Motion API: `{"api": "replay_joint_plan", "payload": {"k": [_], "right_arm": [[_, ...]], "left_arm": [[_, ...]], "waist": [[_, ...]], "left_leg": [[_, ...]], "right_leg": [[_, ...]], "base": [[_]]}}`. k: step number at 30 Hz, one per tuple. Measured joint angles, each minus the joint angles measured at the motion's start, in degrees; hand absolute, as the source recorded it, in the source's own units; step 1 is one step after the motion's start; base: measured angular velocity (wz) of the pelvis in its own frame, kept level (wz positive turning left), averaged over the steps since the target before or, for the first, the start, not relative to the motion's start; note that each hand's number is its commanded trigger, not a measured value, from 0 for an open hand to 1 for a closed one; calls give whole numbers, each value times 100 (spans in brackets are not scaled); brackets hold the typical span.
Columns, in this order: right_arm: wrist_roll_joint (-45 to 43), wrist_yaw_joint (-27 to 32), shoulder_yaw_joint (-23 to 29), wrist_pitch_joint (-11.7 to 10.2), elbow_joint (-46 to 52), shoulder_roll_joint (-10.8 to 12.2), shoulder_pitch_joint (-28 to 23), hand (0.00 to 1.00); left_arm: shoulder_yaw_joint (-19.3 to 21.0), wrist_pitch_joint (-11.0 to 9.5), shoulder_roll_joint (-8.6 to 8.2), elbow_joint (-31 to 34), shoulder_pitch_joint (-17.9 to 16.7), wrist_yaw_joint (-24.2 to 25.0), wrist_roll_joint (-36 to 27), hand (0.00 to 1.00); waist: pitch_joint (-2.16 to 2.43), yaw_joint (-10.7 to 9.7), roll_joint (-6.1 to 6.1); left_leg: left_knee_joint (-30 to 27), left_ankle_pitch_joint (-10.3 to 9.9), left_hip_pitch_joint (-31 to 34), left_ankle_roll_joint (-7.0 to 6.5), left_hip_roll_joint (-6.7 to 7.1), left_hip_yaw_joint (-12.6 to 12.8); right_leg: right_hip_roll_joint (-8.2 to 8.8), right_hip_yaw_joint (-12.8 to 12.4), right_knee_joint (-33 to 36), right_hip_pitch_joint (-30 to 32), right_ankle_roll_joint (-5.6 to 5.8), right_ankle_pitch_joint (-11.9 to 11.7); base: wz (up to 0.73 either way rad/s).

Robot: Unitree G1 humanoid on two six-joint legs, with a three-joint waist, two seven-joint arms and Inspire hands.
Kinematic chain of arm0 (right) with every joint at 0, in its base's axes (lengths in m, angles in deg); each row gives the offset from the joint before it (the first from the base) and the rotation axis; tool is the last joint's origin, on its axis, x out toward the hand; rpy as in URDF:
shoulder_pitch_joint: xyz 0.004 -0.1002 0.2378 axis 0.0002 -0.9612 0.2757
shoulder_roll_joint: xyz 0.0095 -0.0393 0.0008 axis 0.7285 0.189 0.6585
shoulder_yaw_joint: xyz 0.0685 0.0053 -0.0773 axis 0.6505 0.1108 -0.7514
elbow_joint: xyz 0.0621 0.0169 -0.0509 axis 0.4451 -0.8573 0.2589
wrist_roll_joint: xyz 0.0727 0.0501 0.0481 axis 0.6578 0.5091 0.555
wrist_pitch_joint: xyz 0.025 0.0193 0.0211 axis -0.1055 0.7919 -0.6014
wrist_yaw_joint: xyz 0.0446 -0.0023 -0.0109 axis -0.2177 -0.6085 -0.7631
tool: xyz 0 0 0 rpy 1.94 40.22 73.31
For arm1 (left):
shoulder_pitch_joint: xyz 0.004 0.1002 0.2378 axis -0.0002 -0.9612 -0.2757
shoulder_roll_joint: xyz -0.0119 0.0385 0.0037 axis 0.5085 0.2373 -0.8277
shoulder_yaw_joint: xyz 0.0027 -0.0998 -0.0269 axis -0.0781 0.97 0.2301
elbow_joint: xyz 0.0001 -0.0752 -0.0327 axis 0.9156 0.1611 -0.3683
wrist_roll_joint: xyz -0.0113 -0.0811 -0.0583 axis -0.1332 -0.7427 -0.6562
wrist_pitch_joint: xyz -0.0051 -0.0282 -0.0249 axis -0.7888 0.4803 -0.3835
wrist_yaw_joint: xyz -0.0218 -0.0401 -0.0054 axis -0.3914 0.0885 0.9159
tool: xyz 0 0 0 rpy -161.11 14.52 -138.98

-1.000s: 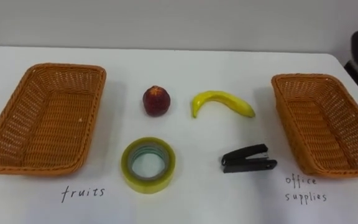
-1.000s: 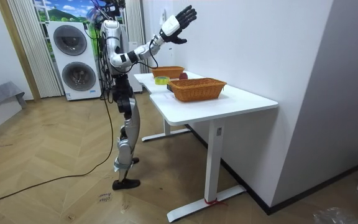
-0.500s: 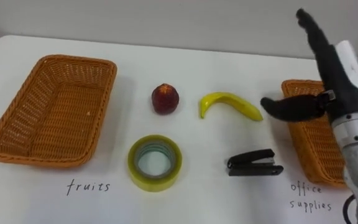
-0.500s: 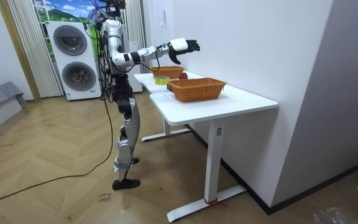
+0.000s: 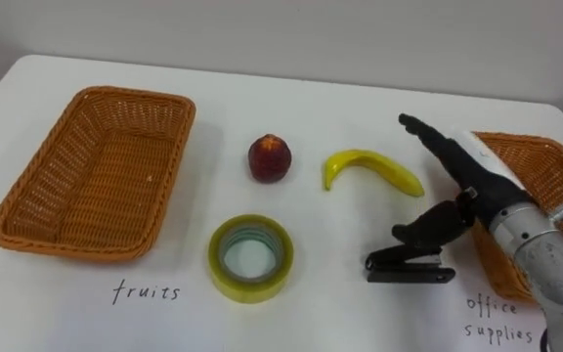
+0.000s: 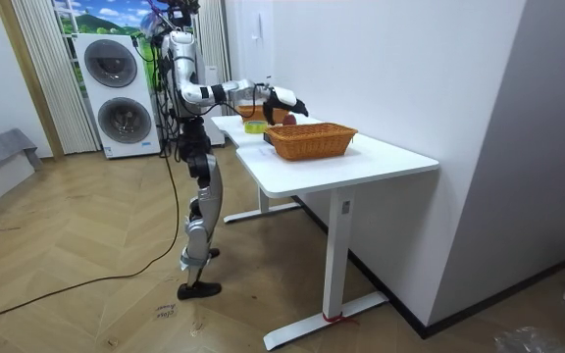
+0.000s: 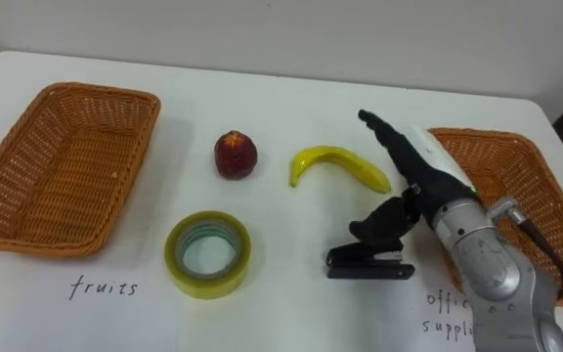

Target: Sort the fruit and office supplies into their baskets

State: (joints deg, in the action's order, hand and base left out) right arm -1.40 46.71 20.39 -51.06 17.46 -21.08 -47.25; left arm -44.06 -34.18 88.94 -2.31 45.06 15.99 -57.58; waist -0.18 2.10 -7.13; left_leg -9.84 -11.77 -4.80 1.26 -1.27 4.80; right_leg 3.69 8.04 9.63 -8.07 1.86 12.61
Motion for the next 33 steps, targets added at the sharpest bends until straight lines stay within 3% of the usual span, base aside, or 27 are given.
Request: {"api": "replay_joint_plan", "payload": {"k": [5, 23, 33], "right_arm": [[-139, -333, -22, 112, 0, 16, -1, 0], [-500, -1693, -20, 252, 9, 56, -49, 0], [-707, -1944, -19, 370, 18, 57, -48, 0]], "left_arm": [[5, -4, 9, -2, 47, -5, 0, 0], [6, -8, 45, -2, 136, 55, -25, 0], [5, -8, 73, -9, 198, 180, -26, 0]], "waist": [[-4, 17, -71], [-6, 185, -101], [3, 191, -130]], "left_leg": [[-6, 0, 3, 0, 0, -16], [-27, 0, 40, 0, -1, -4], [-64, 0, 146, 0, -1, 14]], "right_leg": [[-1, 5, -2, 7, 0, 0], [0, 10, 5, 53, -1, 0], [0, 5, 7, 147, -4, -2]], "base": [[0], [0], [0]]}}
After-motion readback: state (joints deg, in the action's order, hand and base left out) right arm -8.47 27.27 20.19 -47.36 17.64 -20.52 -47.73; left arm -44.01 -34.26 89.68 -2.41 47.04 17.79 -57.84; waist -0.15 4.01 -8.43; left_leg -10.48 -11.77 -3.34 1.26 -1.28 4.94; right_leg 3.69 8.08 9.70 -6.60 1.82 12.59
